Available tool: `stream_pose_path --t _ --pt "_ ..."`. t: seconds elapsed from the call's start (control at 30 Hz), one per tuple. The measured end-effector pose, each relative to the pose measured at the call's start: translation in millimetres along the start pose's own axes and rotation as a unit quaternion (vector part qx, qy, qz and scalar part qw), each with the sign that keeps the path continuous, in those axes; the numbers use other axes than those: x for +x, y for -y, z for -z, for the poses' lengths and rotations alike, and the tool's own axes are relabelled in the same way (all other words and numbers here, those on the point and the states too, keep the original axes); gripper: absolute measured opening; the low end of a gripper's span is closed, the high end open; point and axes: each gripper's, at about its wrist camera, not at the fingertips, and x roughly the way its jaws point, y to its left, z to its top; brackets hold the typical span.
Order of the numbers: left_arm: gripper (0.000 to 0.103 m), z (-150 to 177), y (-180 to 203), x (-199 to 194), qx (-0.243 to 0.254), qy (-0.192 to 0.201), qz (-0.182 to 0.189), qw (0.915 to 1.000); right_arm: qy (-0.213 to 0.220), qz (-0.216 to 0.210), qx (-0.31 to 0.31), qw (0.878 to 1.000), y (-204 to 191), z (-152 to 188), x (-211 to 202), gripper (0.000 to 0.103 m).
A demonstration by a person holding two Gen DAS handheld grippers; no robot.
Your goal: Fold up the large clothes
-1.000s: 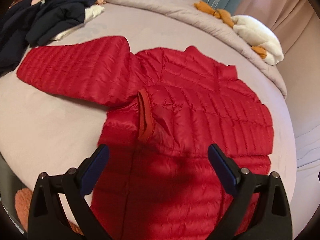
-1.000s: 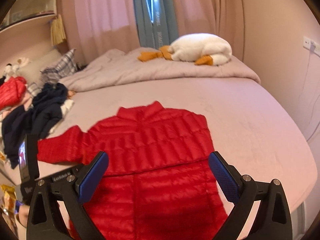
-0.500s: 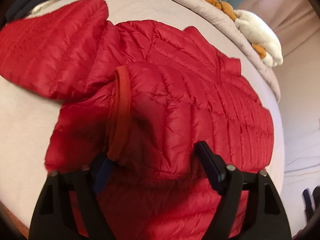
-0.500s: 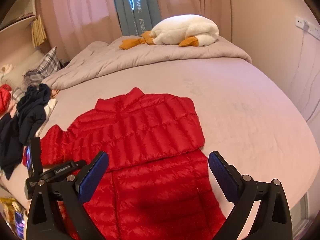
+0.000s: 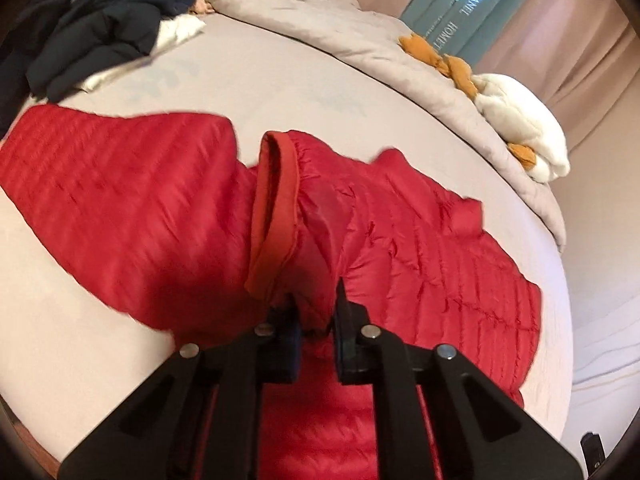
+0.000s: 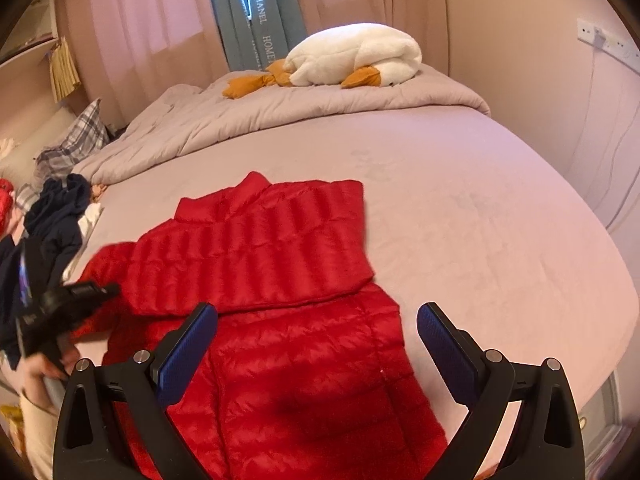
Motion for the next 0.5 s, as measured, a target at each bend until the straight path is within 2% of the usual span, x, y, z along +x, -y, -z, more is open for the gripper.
stream_pose_path --t 0.07,0.2,0.37,0.5 --pt "0.011 -1 -7 6 0.001 -0.008 -0.019 0.9998 0.0 0.002 0.005 1.0 2 0 2 0.099" --pt "0.012 11 -17 23 -0.003 -0.038 -0.029 0.9988 -0.006 0.005 0.007 1.0 3 1 8 0.099" --pt "0.013 21 -17 33 0.012 -0.043 -0.049 0.9978 -0.011 0.015 0.004 1.0 -1 1 13 0.099" --pt "0.022 19 -17 37 0.008 -0.05 -0.053 0.9973 -0.012 0.014 0.002 1.0 -2 2 14 0.099"
